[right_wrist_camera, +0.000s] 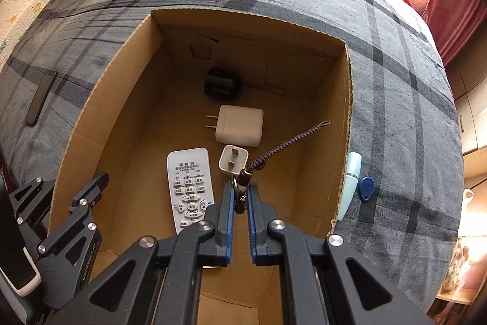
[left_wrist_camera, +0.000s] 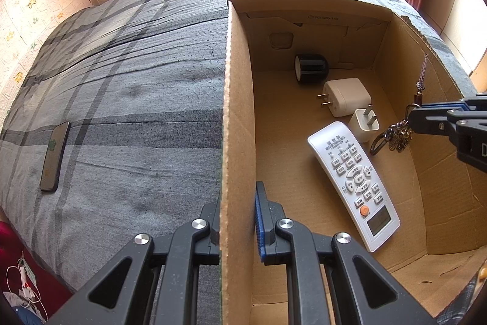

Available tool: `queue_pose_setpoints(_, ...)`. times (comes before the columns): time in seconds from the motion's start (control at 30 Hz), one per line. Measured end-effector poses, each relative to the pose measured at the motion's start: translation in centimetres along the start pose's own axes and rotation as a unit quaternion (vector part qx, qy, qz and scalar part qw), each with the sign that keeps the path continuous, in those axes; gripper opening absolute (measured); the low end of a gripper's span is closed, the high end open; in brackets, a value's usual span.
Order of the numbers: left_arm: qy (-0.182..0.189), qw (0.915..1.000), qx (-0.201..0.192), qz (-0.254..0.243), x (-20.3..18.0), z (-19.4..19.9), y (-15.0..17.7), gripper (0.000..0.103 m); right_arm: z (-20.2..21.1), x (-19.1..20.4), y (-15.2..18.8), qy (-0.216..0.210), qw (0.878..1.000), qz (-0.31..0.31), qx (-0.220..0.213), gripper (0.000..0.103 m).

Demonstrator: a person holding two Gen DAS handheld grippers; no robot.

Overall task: Organize rigid objects
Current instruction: 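Lift the keyring and carry it over the box with the right gripper, then lower the keyring into the box and open the right gripper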

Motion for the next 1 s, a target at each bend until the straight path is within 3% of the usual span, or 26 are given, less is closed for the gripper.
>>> queue_pose_setpoints(0.5,-0.002,1.0000,0.000,-0.002,-0.1,0.0,-0.1,0.015,-3.7,0.6,0.5,0.001,0.999,-0.002,0.034,0.007)
queue_pose_setpoints(1.0,-0.002,1.0000,0.000,-0.002,-0.1,0.1,0.0,0.015,-3.1,0.5,0.5,0.003,1.000,-0.005,0.022,0.008)
Point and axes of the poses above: each gripper's, at about its wrist camera, not at the fingertips, and z roughly against the way its jaws point, x to its left, y to its underside, the point moved 4 cm from there along -z, roughly the way its jaws point, and after that the axes turned 6 degrees about -x, right-handed, at the moved point
